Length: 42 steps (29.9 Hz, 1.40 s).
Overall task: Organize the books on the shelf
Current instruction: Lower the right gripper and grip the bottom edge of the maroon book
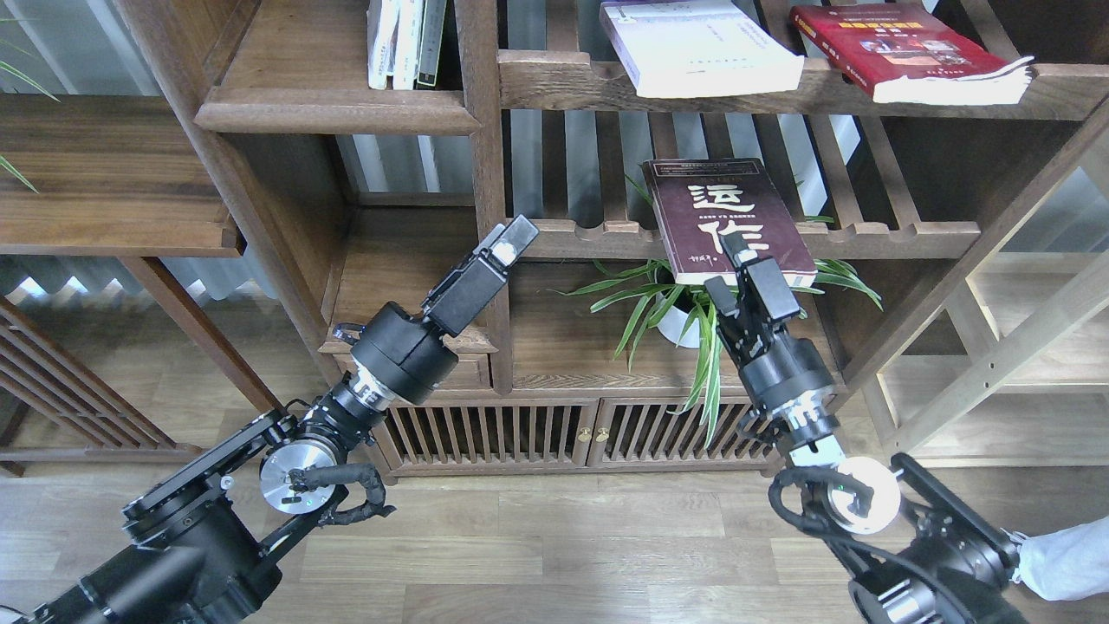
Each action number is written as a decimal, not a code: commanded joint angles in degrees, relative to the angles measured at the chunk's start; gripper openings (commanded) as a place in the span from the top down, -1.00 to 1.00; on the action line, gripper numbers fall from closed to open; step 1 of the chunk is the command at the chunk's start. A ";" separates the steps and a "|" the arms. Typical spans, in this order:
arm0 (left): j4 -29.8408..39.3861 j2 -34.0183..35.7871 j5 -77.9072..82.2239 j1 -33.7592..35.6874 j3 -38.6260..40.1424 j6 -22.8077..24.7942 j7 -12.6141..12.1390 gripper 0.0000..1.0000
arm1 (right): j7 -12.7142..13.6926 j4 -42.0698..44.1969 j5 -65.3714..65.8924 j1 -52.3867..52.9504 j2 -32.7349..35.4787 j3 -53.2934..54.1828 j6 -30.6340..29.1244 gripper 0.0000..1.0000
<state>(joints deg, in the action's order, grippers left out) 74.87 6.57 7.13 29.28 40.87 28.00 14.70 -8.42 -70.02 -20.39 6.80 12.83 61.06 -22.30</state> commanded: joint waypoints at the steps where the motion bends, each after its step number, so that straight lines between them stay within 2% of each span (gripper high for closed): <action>1: -0.07 -0.16 0.16 -0.01 0.00 0.00 -0.02 -0.99 | 0.07 0.15 0.00 -1.43 0.00 -0.24 -0.11 -0.99; 18: 0.10 -1.21 2.27 0.17 -0.09 0.00 -0.02 -0.99 | 0.16 2.35 -0.79 -0.82 -1.66 -1.83 3.14 -0.99; 27: 0.63 -0.69 2.62 0.08 -0.09 0.00 -0.02 -0.99 | 0.16 2.96 -3.96 0.58 -3.86 -0.77 8.41 -0.99; 42: 0.80 1.42 7.19 -0.18 -0.18 0.00 -0.02 -0.99 | 0.16 11.66 -8.08 8.67 -4.04 -0.77 9.91 -0.99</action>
<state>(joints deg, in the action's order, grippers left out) 75.79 7.18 14.12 29.09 40.86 28.00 14.69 -8.26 -59.89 -27.05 14.23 8.80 60.30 -12.83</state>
